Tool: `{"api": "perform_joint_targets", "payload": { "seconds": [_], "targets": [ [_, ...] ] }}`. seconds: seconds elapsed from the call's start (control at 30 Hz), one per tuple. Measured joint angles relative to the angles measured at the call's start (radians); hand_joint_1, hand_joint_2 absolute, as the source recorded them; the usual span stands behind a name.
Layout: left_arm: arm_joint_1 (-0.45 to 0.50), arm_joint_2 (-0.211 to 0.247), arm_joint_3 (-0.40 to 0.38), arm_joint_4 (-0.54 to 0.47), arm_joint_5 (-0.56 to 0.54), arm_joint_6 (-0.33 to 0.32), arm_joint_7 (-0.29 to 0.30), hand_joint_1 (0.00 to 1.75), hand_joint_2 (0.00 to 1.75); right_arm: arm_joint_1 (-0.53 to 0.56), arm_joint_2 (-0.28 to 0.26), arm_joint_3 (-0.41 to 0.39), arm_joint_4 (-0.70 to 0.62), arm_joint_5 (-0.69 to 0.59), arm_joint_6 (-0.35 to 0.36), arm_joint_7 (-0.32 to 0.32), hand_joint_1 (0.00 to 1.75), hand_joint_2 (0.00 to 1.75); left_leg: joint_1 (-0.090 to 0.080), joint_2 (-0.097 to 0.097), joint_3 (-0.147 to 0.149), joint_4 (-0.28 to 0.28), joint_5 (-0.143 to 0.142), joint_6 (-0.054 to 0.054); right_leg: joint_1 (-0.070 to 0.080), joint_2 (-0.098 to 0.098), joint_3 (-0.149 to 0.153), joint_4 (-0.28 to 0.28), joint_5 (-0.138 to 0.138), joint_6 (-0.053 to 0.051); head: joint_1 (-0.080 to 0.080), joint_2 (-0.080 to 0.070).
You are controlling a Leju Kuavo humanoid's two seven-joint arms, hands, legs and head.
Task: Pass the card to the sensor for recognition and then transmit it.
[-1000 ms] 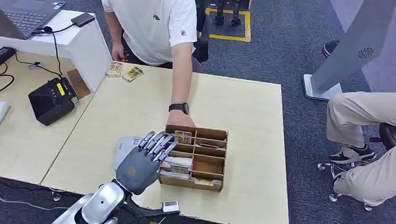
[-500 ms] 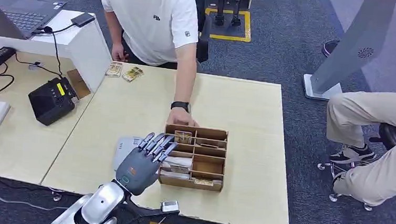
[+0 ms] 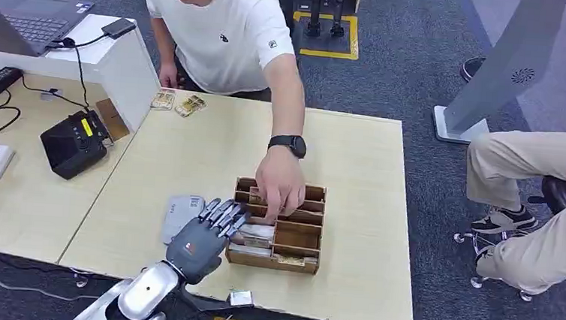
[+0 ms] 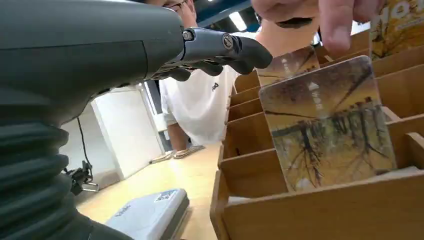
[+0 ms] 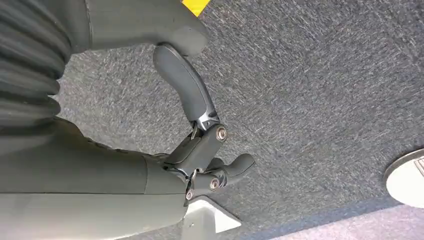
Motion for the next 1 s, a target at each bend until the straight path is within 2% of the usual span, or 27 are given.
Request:
{"api": "perform_joint_targets", "payload": {
  "seconds": [0.33,0.63,1.0],
  "targets": [
    [0.005,0.007,-0.007,-0.002,0.043,0.027,-0.018,0.00,1.75,0.000,0.000,0.000,-0.001,0.012,0.000,0.000,0.00,1.75,0.000,0.000,0.000,0.000,0.000,0.000,0.000,0.000,0.000,0.000,0.000,0.000,0.000,0.000],
    [0.030,0.027,-0.007,-0.054,0.048,0.056,-0.027,0.00,1.75,0.000,0.000,0.000,-0.004,0.010,0.000,0.000,0.00,1.75,0.000,0.000,0.000,0.000,0.000,0.000,0.000,0.000,0.000,0.000,0.000,0.000,0.000,0.000],
    [0.041,0.039,-0.008,-0.081,0.058,0.056,-0.048,0.00,1.75,0.000,0.000,0.000,-0.004,0.010,0.000,-0.002,0.00,1.75,0.000,0.000,0.000,0.000,0.000,0.000,0.000,0.000,0.000,0.000,0.000,0.000,0.000,0.000]
  ]
}}
